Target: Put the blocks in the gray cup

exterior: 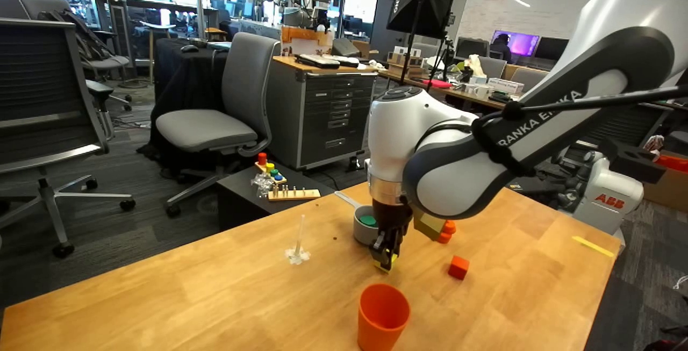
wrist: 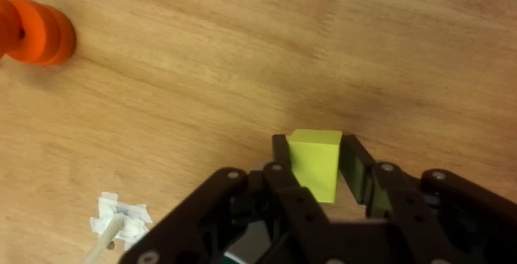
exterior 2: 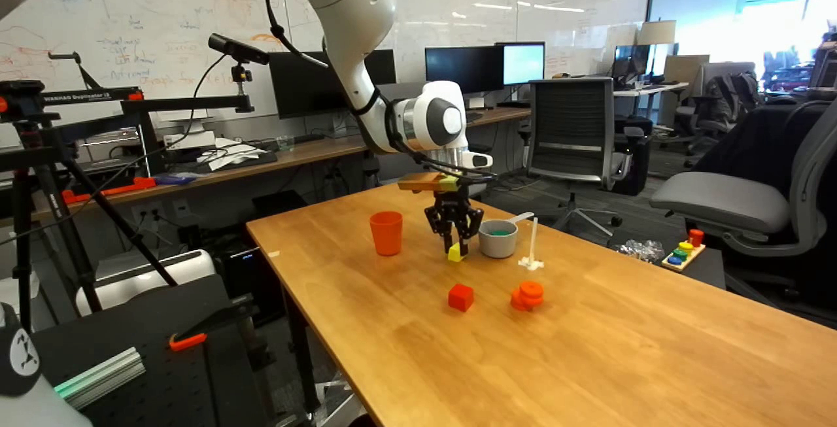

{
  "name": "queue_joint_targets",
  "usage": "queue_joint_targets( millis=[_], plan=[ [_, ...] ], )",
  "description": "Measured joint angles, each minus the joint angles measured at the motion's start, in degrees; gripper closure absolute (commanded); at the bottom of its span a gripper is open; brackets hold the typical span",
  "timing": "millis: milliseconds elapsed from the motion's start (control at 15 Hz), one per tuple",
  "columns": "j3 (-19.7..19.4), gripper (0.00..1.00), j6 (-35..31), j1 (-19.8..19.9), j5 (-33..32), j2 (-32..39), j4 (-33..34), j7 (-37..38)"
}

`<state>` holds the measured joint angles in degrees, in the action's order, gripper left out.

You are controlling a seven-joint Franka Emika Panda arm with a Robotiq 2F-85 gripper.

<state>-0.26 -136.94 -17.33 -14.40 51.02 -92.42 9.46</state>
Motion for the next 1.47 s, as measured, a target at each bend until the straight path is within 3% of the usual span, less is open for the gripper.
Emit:
queue_joint_targets(
  millis=[867,1467],
  plan=[
    [0.7,0.84,-0.4,0.7,0.1,-2.2,0.0,-1.6],
    [0.5,0.84,6.4,-2.2,-0.5,-16.6,-2.8,1.3]
  ],
)
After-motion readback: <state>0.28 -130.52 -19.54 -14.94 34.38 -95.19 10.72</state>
